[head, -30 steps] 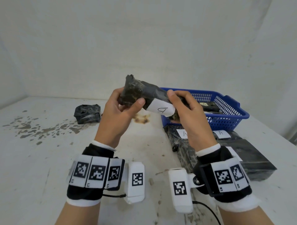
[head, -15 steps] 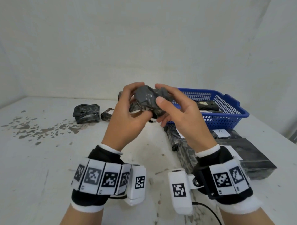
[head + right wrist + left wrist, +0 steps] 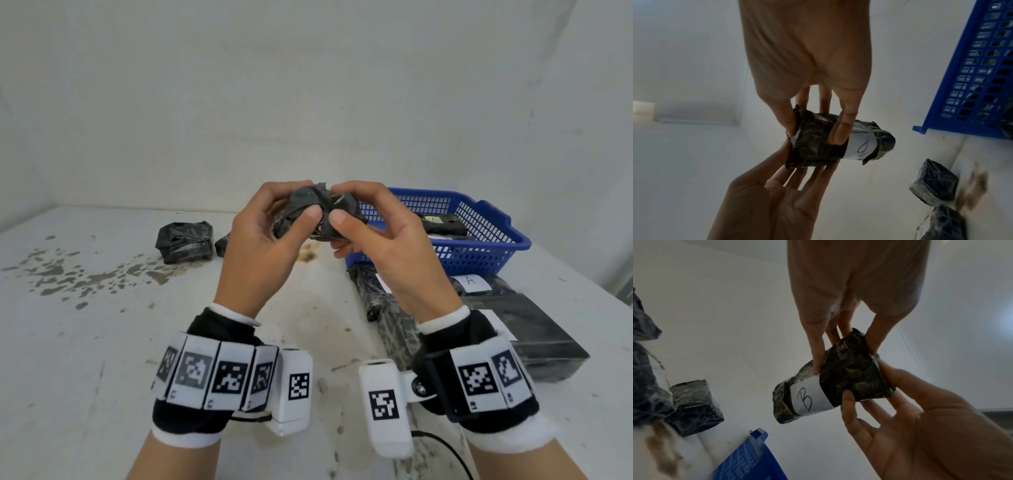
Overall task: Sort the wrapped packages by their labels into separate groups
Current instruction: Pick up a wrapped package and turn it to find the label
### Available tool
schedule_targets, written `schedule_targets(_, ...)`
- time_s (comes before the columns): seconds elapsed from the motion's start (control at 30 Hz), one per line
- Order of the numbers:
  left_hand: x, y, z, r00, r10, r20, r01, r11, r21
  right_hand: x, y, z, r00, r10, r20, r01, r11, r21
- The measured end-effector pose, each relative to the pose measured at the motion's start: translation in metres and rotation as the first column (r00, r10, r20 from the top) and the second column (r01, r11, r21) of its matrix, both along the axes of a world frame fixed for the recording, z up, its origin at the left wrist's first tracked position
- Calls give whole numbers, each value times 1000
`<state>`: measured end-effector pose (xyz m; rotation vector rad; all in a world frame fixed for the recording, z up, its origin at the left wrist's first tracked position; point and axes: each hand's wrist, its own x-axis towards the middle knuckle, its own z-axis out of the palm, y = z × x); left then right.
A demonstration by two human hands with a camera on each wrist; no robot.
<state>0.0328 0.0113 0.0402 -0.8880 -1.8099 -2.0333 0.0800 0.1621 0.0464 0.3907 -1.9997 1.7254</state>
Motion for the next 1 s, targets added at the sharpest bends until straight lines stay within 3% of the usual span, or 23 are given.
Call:
schedule_targets(0.17, -2, -2, 2, 981, -36, 193, 20, 996, 83, -2, -4, -4, 999, -17, -36, 20, 996, 92)
schedule_targets(0.33, -9, 0, -4, 953, -10, 304, -8, 998, 58, -5, -9, -8, 991, -112, -76, 116, 992, 46)
schedule_targets(0.4, -10, 0, -5, 942, -24, 335, -5, 996, 88, -2, -8, -6, 996, -88, -22, 88, 996, 20)
schedule_targets(0.6, -6, -2, -1, 950, -41, 309, 8, 994, 107, -6, -5, -8, 975, -113, 193, 100, 992, 80)
schedule_targets(1.0, -6, -3, -3, 984, 26, 177, -22, 999, -24, -6, -6, -8, 961, -192, 198, 172, 978, 117)
